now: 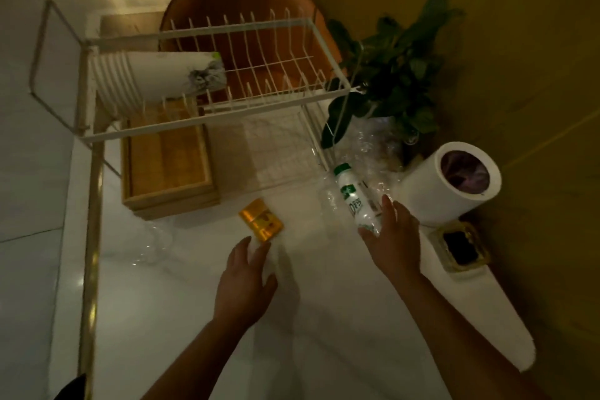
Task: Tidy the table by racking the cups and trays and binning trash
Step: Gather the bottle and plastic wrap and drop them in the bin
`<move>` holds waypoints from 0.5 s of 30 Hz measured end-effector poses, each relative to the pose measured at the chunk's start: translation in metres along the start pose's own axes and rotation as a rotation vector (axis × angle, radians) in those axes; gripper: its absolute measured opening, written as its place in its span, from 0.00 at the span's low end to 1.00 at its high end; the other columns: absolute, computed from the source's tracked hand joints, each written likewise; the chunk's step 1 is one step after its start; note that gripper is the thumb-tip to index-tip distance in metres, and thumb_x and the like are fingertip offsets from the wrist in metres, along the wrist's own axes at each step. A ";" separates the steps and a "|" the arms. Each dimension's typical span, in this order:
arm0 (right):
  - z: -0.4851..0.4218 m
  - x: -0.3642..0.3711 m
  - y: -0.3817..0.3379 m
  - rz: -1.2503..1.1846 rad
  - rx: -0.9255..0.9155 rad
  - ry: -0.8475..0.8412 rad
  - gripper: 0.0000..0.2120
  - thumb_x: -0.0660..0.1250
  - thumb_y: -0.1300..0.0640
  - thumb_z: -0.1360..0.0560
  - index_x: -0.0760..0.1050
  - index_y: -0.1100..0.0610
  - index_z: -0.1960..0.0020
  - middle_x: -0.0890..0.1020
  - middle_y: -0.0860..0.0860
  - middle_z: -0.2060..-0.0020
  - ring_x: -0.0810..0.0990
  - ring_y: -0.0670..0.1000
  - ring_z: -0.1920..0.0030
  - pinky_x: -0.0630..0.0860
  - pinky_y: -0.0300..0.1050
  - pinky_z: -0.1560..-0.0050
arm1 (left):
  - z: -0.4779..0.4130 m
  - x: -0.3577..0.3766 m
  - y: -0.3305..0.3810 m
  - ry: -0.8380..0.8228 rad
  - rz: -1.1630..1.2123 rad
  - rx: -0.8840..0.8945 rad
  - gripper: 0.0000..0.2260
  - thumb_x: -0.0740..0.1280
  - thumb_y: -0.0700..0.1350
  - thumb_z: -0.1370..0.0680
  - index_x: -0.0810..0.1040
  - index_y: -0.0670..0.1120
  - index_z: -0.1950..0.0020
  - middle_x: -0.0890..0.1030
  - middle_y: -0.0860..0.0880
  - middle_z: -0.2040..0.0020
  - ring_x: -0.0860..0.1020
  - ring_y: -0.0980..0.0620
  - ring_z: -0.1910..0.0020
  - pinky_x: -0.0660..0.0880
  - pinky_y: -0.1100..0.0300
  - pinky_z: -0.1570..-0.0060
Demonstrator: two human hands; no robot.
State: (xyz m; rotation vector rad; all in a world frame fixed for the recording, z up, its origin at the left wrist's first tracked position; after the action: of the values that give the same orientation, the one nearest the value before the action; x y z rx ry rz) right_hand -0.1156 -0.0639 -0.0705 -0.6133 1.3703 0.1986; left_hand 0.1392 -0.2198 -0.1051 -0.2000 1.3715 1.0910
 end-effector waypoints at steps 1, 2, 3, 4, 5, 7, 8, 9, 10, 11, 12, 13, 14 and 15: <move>-0.008 0.009 0.006 0.011 0.031 -0.087 0.42 0.71 0.42 0.28 0.56 0.55 0.22 0.64 0.60 0.26 0.65 0.63 0.30 0.67 0.58 0.33 | -0.004 0.002 0.001 -0.008 -0.043 -0.019 0.34 0.67 0.56 0.24 0.58 0.54 0.20 0.58 0.43 0.20 0.59 0.42 0.22 0.72 0.46 0.34; -0.013 0.018 0.011 0.019 0.045 -0.146 0.44 0.70 0.40 0.28 0.53 0.55 0.22 0.64 0.60 0.26 0.65 0.63 0.30 0.68 0.57 0.33 | -0.007 0.003 0.001 -0.012 -0.072 -0.040 0.35 0.66 0.57 0.23 0.55 0.56 0.19 0.56 0.43 0.20 0.59 0.42 0.22 0.72 0.44 0.34; -0.014 0.024 0.013 0.023 0.042 -0.172 0.45 0.70 0.39 0.29 0.53 0.55 0.22 0.66 0.59 0.27 0.68 0.62 0.32 0.70 0.56 0.35 | -0.010 0.003 0.001 -0.014 -0.087 -0.058 0.36 0.66 0.57 0.23 0.53 0.56 0.19 0.55 0.43 0.19 0.59 0.42 0.22 0.72 0.43 0.35; -0.013 0.028 0.014 0.023 0.030 -0.176 0.44 0.70 0.39 0.30 0.54 0.55 0.23 0.69 0.59 0.30 0.71 0.62 0.35 0.73 0.55 0.39 | -0.013 0.004 0.002 -0.016 -0.094 -0.070 0.36 0.66 0.58 0.23 0.53 0.57 0.19 0.55 0.44 0.19 0.60 0.42 0.23 0.73 0.43 0.36; -0.009 0.030 0.015 0.018 0.019 -0.175 0.44 0.71 0.39 0.30 0.55 0.55 0.23 0.72 0.58 0.33 0.74 0.61 0.38 0.75 0.54 0.42 | -0.015 0.003 0.002 -0.019 -0.092 -0.083 0.35 0.65 0.58 0.23 0.53 0.56 0.20 0.55 0.44 0.19 0.61 0.42 0.23 0.73 0.43 0.36; 0.006 0.036 0.016 -0.012 0.028 -0.196 0.44 0.71 0.39 0.32 0.56 0.54 0.24 0.75 0.57 0.36 0.77 0.59 0.41 0.77 0.52 0.45 | -0.018 0.002 0.001 -0.022 -0.067 -0.119 0.34 0.66 0.58 0.23 0.55 0.56 0.20 0.56 0.44 0.20 0.63 0.42 0.24 0.74 0.43 0.37; 0.018 0.039 0.017 -0.042 0.044 -0.219 0.44 0.71 0.38 0.32 0.57 0.54 0.24 0.76 0.56 0.36 0.77 0.58 0.41 0.77 0.51 0.45 | -0.017 0.001 0.001 -0.020 -0.043 -0.138 0.34 0.66 0.57 0.23 0.56 0.55 0.20 0.56 0.45 0.20 0.65 0.42 0.25 0.74 0.44 0.37; 0.030 0.042 0.016 -0.074 0.056 -0.242 0.44 0.71 0.37 0.33 0.57 0.53 0.24 0.76 0.55 0.36 0.77 0.57 0.41 0.78 0.50 0.45 | -0.016 0.000 0.000 -0.012 -0.012 -0.150 0.34 0.67 0.56 0.23 0.57 0.55 0.20 0.57 0.45 0.20 0.66 0.42 0.26 0.75 0.45 0.38; 0.044 0.045 0.015 -0.102 0.057 -0.262 0.44 0.71 0.37 0.33 0.58 0.52 0.24 0.76 0.53 0.36 0.77 0.55 0.40 0.78 0.48 0.45 | -0.013 -0.001 0.000 -0.001 0.022 -0.156 0.34 0.68 0.56 0.23 0.58 0.55 0.20 0.58 0.45 0.20 0.67 0.43 0.26 0.75 0.46 0.38; 0.057 0.047 0.012 -0.123 0.048 -0.277 0.44 0.71 0.36 0.33 0.58 0.51 0.24 0.76 0.52 0.36 0.77 0.53 0.40 0.78 0.47 0.45 | -0.010 -0.001 0.000 0.010 0.055 -0.158 0.34 0.68 0.55 0.24 0.59 0.54 0.20 0.59 0.45 0.21 0.68 0.43 0.27 0.75 0.47 0.38; 0.070 0.050 0.008 -0.140 0.037 -0.291 0.45 0.71 0.35 0.34 0.58 0.50 0.24 0.75 0.51 0.35 0.77 0.52 0.40 0.78 0.47 0.44 | -0.005 -0.001 0.001 0.019 0.084 -0.160 0.34 0.69 0.55 0.24 0.60 0.53 0.21 0.60 0.46 0.22 0.68 0.43 0.27 0.76 0.47 0.38; 0.080 0.052 0.005 -0.155 0.027 -0.308 0.45 0.70 0.35 0.34 0.57 0.49 0.24 0.75 0.50 0.35 0.77 0.52 0.39 0.77 0.46 0.44 | -0.001 0.000 0.003 0.024 0.112 -0.160 0.34 0.69 0.55 0.24 0.60 0.52 0.21 0.62 0.46 0.22 0.69 0.44 0.28 0.76 0.47 0.39; 0.089 0.055 0.000 -0.166 0.019 -0.335 0.45 0.70 0.34 0.34 0.57 0.49 0.24 0.74 0.49 0.35 0.76 0.52 0.39 0.77 0.47 0.44 | 0.004 0.001 0.005 0.023 0.140 -0.160 0.33 0.69 0.55 0.24 0.61 0.52 0.21 0.63 0.46 0.23 0.70 0.44 0.29 0.77 0.47 0.39; 0.096 0.058 -0.006 -0.175 0.009 -0.367 0.45 0.69 0.34 0.34 0.57 0.48 0.24 0.74 0.49 0.34 0.76 0.52 0.39 0.77 0.47 0.44 | 0.010 0.003 0.008 0.019 0.167 -0.162 0.33 0.69 0.55 0.24 0.61 0.51 0.21 0.64 0.46 0.24 0.71 0.45 0.30 0.77 0.48 0.39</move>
State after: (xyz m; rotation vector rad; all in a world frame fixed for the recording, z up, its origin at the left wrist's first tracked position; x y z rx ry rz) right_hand -0.0185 -0.0312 -0.1171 -0.6500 0.9584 0.1546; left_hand 0.1395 -0.2073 -0.1016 -0.2171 1.3352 1.3441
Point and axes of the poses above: each hand's wrist, its own z-axis away from the middle knuckle, its own x-axis out of the palm, y = z × x, the point moved 6 cm from there along -z, towards the middle knuckle
